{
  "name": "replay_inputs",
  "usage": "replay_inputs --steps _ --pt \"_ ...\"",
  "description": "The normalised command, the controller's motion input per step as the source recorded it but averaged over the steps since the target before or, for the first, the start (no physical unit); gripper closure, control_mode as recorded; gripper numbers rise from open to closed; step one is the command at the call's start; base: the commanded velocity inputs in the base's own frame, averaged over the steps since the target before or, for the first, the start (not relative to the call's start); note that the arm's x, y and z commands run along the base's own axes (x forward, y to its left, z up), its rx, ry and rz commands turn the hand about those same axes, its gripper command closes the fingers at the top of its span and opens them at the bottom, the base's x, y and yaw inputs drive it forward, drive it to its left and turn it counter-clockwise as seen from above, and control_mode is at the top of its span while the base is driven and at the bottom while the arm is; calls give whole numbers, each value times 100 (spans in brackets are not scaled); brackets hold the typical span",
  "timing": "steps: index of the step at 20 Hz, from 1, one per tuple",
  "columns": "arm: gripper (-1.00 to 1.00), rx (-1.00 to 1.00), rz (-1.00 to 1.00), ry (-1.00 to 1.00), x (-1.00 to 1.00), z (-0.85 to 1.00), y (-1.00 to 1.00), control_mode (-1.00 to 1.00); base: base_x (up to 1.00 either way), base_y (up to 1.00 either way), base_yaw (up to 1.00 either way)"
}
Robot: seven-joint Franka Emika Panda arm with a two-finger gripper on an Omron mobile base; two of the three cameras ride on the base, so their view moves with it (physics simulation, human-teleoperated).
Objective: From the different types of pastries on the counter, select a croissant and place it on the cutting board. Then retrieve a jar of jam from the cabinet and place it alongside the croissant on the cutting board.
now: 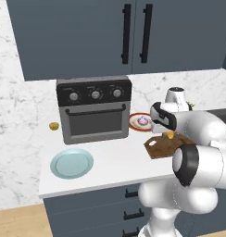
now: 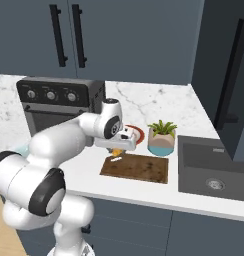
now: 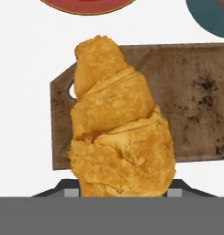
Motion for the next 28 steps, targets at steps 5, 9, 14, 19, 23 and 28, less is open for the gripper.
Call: replay_inputs --steps 5,9,14,19,23,28 --pt "100 0 -4 -1 30 -15 0 -100 0 0 0" --pt "100 0 -3 0 12 -26 -1 -100 0 0 0" --pt "100 0 -1 0 0 -32 -6 -100 0 0 0" --pt "100 0 -2 0 6 -32 -1 -100 0 0 0" --pt "100 0 -2 0 7 -35 0 -100 0 0 0" --pt "100 0 -1 0 12 -41 0 -100 0 0 0"
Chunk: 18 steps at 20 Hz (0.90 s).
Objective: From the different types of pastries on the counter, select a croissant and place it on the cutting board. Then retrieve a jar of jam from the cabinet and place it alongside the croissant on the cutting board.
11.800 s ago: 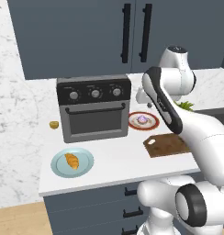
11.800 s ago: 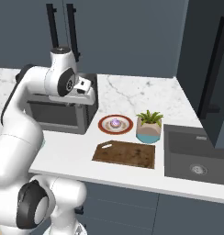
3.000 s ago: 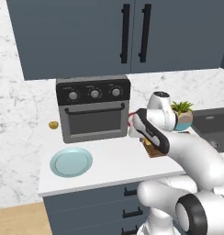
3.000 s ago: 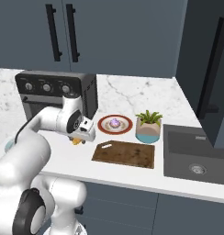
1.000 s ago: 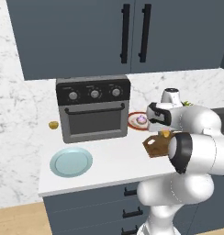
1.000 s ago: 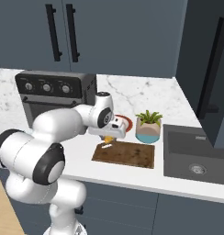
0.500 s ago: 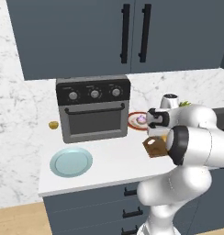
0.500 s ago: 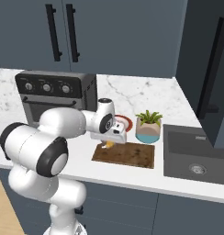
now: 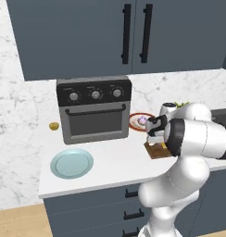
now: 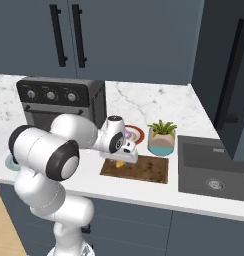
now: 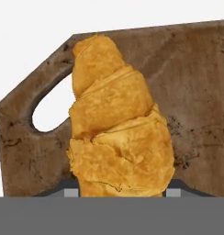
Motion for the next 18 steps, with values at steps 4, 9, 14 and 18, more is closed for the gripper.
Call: replay_inputs --steps 4,9,14,18 --pt "100 0 0 0 10 -44 0 -100 0 0 0" --pt "100 0 0 0 7 -42 0 -100 0 0 0" --pt "100 0 0 0 13 -41 0 -100 0 0 0" --pt "-100 0 0 0 9 -36 0 -100 0 0 0"
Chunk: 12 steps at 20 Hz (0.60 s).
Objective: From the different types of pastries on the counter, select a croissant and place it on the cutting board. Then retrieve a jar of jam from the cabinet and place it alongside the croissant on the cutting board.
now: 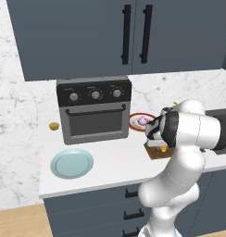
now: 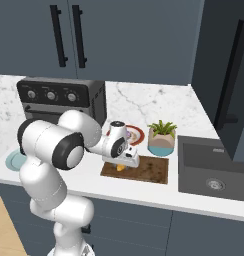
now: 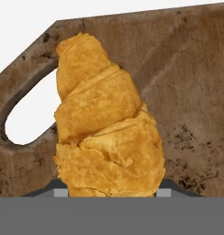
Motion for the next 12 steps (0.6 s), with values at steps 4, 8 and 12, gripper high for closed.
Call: replay_inputs --steps 4,8,12 --pt "-100 0 -1 -3 2 -2 -1 -100 0 0 0" --pt "-100 0 0 0 0 0 0 -100 0 0 0" --pt "-100 0 -2 0 1 7 0 -100 0 0 0"
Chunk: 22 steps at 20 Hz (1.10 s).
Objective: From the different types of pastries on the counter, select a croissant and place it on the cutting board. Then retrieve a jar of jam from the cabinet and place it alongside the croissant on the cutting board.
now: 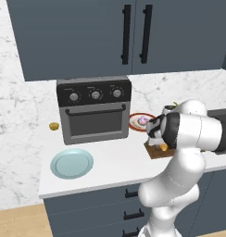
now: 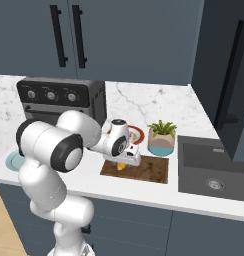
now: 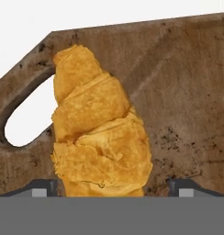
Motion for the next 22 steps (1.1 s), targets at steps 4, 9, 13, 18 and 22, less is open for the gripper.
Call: replay_inputs --steps 4,9,13,18,22 --pt "-100 0 -3 -1 1 59 0 -100 0 0 0" --pt "-100 0 -1 4 0 93 0 -100 0 0 0" --pt "-100 3 0 7 -79 81 -4 -100 0 0 0" --pt "-100 5 1 2 -96 60 -3 -100 0 0 0" --pt "-100 3 7 7 -71 5 0 -100 0 0 0"
